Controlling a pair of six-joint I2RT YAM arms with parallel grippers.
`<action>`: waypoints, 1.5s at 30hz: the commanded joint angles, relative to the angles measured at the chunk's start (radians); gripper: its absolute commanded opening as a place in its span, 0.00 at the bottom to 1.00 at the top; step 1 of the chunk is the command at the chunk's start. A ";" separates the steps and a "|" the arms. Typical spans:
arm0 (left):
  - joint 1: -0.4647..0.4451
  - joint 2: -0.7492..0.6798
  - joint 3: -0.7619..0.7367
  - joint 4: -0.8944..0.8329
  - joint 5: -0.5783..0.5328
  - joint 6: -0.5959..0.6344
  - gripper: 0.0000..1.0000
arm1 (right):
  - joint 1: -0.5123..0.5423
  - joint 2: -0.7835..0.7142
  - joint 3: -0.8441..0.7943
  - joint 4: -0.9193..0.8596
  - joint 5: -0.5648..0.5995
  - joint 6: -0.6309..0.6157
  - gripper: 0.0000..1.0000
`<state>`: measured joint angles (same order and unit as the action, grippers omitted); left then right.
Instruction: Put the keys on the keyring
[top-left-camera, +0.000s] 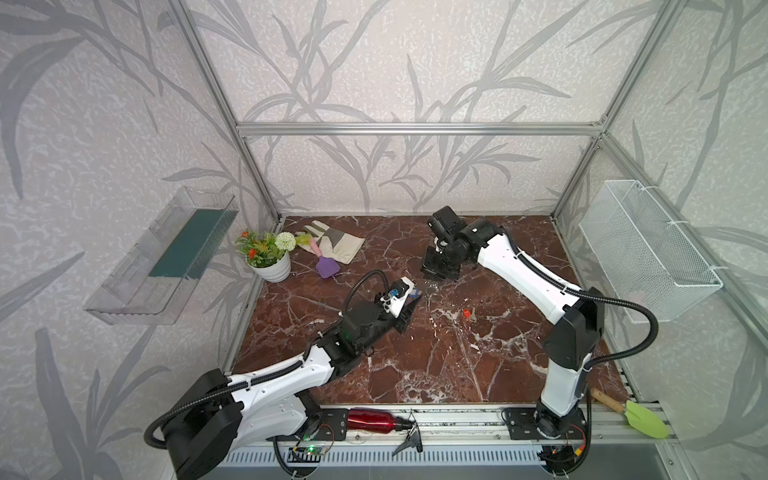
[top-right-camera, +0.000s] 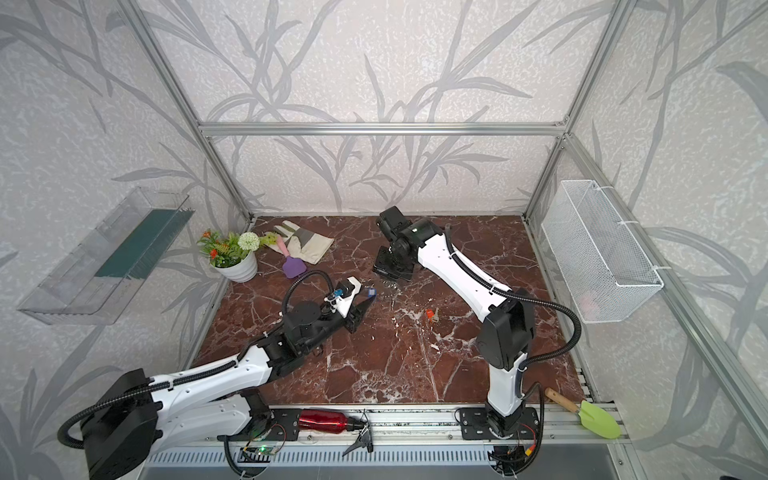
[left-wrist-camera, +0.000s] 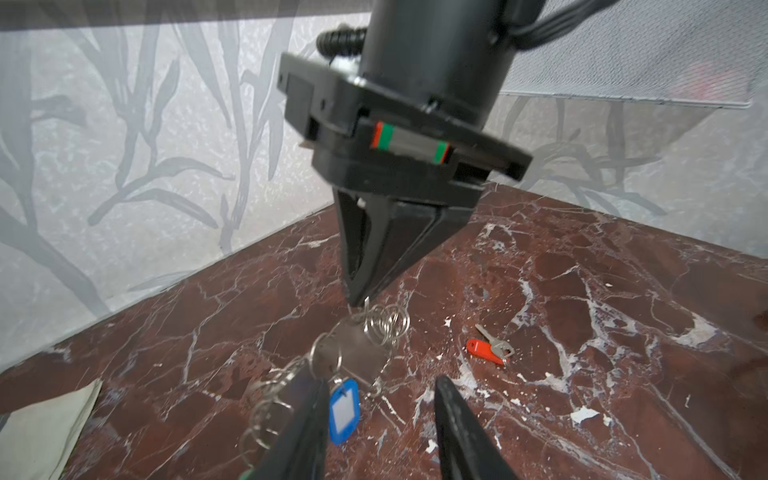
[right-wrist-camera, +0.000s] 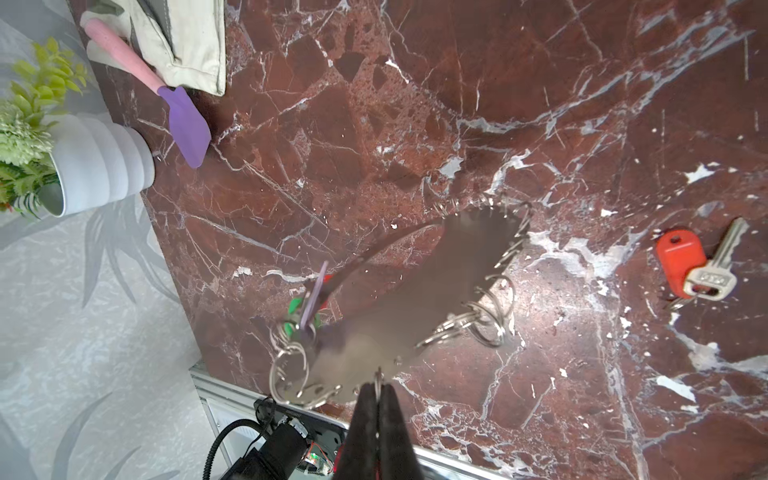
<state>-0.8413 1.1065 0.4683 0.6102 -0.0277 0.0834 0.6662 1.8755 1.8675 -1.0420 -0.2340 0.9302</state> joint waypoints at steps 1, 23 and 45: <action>-0.014 0.017 -0.003 0.080 0.002 0.051 0.46 | 0.001 -0.012 0.011 -0.015 -0.024 0.025 0.00; -0.015 0.230 -0.042 0.304 -0.035 0.152 0.37 | -0.008 -0.052 -0.094 0.016 -0.074 0.074 0.00; -0.015 0.402 -0.047 0.450 -0.096 0.153 0.21 | -0.008 -0.051 -0.146 0.036 -0.098 0.084 0.00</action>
<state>-0.8543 1.4963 0.4274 1.0000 -0.1005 0.2317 0.6609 1.8675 1.7302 -1.0103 -0.3161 1.0039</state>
